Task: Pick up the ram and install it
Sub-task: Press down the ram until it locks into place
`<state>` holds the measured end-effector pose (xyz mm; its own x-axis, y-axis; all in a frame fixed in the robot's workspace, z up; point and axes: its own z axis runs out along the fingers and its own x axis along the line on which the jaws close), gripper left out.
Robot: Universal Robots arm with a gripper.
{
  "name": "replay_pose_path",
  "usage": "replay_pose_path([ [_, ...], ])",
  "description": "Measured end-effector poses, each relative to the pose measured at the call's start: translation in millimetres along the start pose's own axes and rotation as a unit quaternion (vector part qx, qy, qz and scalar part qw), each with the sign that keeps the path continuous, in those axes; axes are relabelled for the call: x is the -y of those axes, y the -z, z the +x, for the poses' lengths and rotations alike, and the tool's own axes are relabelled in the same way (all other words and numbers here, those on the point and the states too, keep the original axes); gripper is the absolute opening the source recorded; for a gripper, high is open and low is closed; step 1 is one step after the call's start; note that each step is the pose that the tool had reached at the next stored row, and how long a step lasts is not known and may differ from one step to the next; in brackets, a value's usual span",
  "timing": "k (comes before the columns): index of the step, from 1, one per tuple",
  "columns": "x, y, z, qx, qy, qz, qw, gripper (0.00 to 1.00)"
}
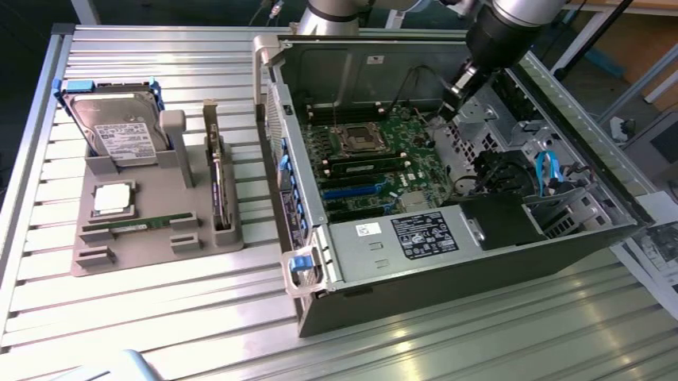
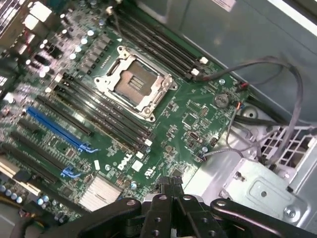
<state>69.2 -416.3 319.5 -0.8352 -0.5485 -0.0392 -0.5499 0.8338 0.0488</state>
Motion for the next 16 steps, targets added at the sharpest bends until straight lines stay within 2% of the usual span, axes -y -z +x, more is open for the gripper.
replay_pose_path([
  [3, 0.0, 0.0, 0.0, 0.0022, -0.043, 0.0017, 0.9991, 0.10],
  [6, 0.0, -0.1, 0.0, 0.0035, -0.070, 0.0027, 0.9975, 0.10],
  [9, 0.0, -0.1, 0.0, 0.0052, -0.104, 0.0040, 0.9946, 0.10],
  [15, 0.0, 0.0, 0.0, 0.0084, -0.172, 0.0067, 0.9851, 0.10],
  [16, 0.0, -0.1, 0.0, 0.0091, -0.185, 0.0072, 0.9826, 0.10],
])
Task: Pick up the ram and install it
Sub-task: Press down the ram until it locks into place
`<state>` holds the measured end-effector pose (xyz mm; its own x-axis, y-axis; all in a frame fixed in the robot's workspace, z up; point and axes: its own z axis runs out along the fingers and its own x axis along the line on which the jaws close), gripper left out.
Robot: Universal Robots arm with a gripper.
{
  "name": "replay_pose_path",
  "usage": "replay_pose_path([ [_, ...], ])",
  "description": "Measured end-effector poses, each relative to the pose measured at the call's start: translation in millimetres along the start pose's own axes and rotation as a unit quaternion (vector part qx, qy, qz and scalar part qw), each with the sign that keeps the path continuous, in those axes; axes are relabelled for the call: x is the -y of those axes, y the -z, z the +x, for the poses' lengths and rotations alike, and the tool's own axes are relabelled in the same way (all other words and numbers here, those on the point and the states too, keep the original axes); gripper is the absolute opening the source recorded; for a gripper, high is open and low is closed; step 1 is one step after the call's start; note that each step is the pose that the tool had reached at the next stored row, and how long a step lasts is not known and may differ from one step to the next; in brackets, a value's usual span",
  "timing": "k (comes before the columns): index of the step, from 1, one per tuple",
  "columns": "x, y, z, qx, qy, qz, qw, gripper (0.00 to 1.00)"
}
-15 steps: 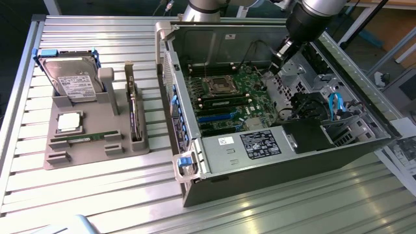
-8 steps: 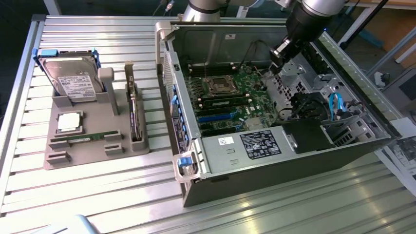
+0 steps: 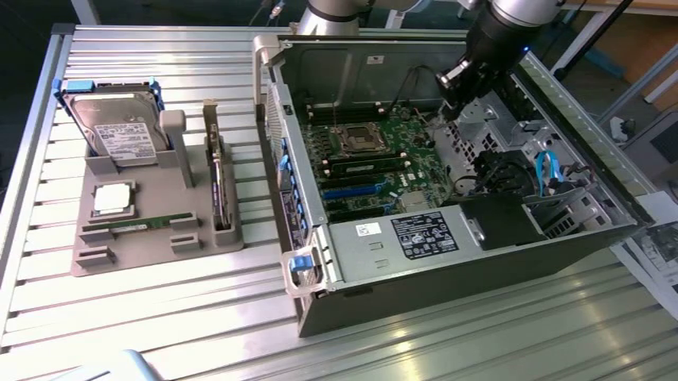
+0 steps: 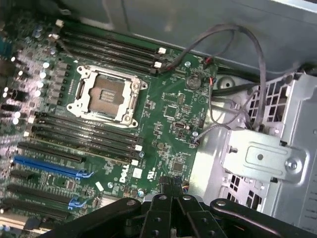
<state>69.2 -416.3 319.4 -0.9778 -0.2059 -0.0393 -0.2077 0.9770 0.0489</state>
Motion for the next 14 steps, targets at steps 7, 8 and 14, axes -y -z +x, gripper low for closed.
replay_pose_path([
  [7, 0.0, 0.0, 0.0, 0.0043, -0.087, 0.0034, 0.9962, 0.10],
  [8, 0.0, -0.1, 0.0, 0.0047, -0.096, 0.0037, 0.9954, 0.10],
  [14, 0.0, 0.0, 0.0, 0.0050, -0.102, 0.0040, 0.9947, 0.10],
])
